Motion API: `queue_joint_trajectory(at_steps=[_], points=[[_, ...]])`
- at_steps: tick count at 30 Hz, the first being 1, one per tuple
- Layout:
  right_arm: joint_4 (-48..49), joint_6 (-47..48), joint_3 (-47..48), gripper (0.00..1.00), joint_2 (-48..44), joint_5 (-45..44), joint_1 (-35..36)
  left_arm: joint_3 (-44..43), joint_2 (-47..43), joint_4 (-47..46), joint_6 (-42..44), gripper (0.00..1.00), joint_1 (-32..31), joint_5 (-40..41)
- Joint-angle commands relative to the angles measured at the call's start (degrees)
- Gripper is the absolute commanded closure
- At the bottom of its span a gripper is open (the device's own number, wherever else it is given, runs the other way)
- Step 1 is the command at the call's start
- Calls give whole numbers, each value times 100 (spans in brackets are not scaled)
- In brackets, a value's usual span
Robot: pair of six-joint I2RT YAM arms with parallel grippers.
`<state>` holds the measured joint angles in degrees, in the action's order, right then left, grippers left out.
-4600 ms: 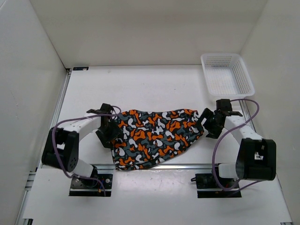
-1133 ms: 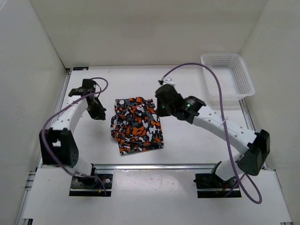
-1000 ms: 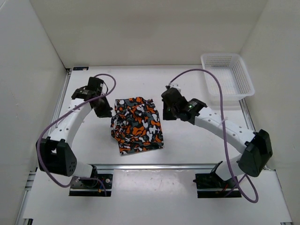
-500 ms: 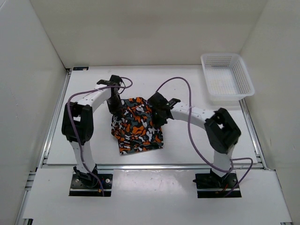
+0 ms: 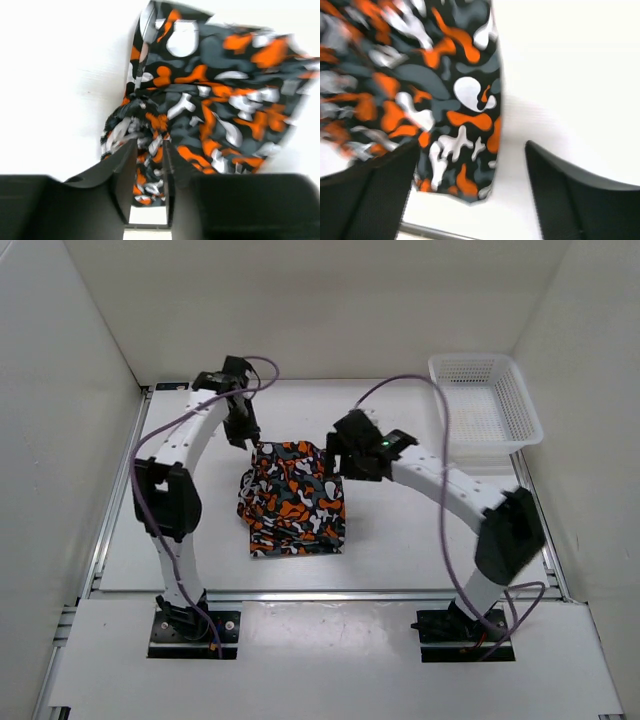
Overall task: Fold and stack the shorts
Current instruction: Fold the shorts
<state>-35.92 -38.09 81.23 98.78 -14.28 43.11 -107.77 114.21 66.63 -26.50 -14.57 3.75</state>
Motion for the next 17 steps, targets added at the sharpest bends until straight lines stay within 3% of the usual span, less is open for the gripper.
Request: queue_joint_trajectory(at_steps=[1,2,4,6,14,17], points=[[-616,100,-19,0,-1280,-1066,-145,-648,-1336,500,312,57,287,-286],[-713,100,-124,0,-1509,-1259,-197,-649,-1575,500,312,46,288,-357],[-977,100,-432,0,-2177,-1918,-452,-501,-2320,439,365,45,349,-410],[-1399,29,-634,0,-2810,-2227,-847,-238,-2832,351,365,29,402,-226],[-2145,109,-1338,0,-4331,-2868,-1683,2353,-5362,-71,-73,28,569,-120],[-2278,178,-1593,1,-4394,-3018,-1736,2532,-5786,16,-232,28,569,-58]])
